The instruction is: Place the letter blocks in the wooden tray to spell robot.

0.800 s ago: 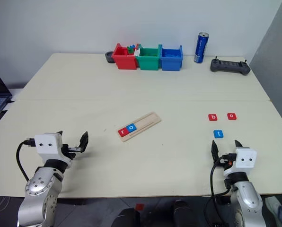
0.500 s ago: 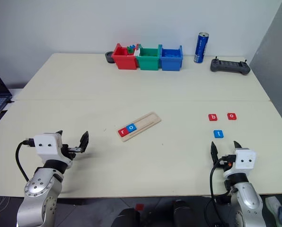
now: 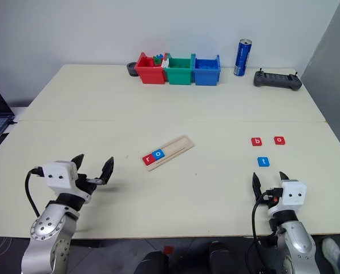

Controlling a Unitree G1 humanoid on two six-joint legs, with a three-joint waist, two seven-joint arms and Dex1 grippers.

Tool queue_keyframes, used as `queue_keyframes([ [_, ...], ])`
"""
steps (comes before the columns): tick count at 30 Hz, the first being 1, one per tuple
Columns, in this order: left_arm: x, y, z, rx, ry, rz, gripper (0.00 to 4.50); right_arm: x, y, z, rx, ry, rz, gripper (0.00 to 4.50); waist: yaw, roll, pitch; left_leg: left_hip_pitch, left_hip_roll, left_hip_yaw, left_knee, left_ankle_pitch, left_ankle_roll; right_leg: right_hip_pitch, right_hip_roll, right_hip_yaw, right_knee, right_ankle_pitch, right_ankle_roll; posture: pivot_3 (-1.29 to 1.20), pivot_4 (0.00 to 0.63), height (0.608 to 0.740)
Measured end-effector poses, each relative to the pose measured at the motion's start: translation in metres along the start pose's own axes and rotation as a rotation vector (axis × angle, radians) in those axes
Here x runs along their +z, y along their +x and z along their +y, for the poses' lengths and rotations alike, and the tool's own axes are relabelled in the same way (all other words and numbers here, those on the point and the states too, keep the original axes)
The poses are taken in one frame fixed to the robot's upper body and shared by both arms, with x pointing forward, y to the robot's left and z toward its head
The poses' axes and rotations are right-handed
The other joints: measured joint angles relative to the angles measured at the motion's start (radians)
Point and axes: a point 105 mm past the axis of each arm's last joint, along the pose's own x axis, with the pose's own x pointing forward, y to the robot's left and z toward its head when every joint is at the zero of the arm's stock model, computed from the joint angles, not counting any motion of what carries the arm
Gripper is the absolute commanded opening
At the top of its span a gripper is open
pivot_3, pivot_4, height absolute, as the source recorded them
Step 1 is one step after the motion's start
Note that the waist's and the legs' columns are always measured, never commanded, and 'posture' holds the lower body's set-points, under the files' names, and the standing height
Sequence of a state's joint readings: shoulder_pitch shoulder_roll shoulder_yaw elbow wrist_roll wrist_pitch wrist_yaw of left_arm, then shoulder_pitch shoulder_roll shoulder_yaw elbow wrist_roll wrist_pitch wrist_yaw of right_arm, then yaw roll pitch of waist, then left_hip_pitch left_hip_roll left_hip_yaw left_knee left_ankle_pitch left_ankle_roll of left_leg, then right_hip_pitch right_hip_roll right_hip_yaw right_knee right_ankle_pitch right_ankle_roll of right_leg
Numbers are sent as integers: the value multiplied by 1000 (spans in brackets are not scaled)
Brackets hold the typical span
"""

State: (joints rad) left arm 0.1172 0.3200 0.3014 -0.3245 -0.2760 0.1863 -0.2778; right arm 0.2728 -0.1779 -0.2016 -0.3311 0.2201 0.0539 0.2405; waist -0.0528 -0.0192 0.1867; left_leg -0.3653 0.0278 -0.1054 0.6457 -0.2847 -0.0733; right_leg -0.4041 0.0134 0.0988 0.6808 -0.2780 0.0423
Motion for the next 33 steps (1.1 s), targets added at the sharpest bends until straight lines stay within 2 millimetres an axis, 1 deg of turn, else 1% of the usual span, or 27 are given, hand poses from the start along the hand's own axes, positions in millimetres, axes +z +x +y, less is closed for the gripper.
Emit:
queue_keyframes([
  [4,-3,1,-5,-67,-13,14,4500,-1,1,7,44,-21,9,4456,0,0,0,0,0,0,0,0,0,0,0,0,0,0,0,0,150,740],
  [7,-1,3,-18,-178,-21,9,4500,0,1,8,77,-104,24,4456,0,0,0,0,0,0,0,0,0,0,0,0,0,0,0,0,150,740],
  [9,3,8,-28,-248,-14,4,4500,2,0,15,166,-111,40,4456,-1,0,0,0,0,0,0,0,0,0,0,0,0,-1,1,0,150,740],
  [11,7,15,-39,-328,3,7,4500,9,-2,32,331,-71,62,4456,-1,0,0,0,0,0,0,0,0,0,1,0,0,-1,1,0,150,740],
  [14,8,25,-48,-422,20,31,4500,32,-8,62,567,-5,66,4456,-3,0,0,0,1,-1,0,0,0,0,2,0,0,0,1,0,150,740],
  [16,4,31,-52,-481,31,60,4500,44,-16,80,722,22,104,4456,-4,0,0,0,1,-1,0,0,0,0,2,0,0,0,1,0,150,740],
  [18,-1,38,-54,-537,38,98,4500,56,-25,95,864,20,144,4456,-2,0,0,0,0,-1,1,0,0,1,2,-1,0,0,0,0,150,740],
  [21,-8,45,-57,-609,50,141,4500,65,-32,108,976,0,174,4456,-2,0,0,0,0,-1,0,0,0,1,2,-1,-1,0,0,0,150,740],
  [25,-18,51,-60,-685,74,200,4500,71,-32,113,1016,-26,181,4456,-1,-1,0,-1,0,-1,0,0,0,0,2,-2,-1,0,0,0,150,740],
  [27,-21,58,-61,-713,109,225,4500,70,-33,114,1025,-23,189,4456,0,-1,0,-1,0,-2,0,0,0,0,2,-2,-1,0,0,0,150,740],
  [31,-25,70,-64,-743,161,255,4500,69,-36,116,1050,-26,196,4456,3,-1,0,-1,0,-1,1,0,0,0,1,-2,-1,0,0,0,150,740],
  [33,-24,74,-67,-762,182,261,4500,68,-38,116,1055,-26,202,4456,3,-1,0,-1,0,-2,1,0,0,0,1,-2,-1,0,0,0,150,740],
])
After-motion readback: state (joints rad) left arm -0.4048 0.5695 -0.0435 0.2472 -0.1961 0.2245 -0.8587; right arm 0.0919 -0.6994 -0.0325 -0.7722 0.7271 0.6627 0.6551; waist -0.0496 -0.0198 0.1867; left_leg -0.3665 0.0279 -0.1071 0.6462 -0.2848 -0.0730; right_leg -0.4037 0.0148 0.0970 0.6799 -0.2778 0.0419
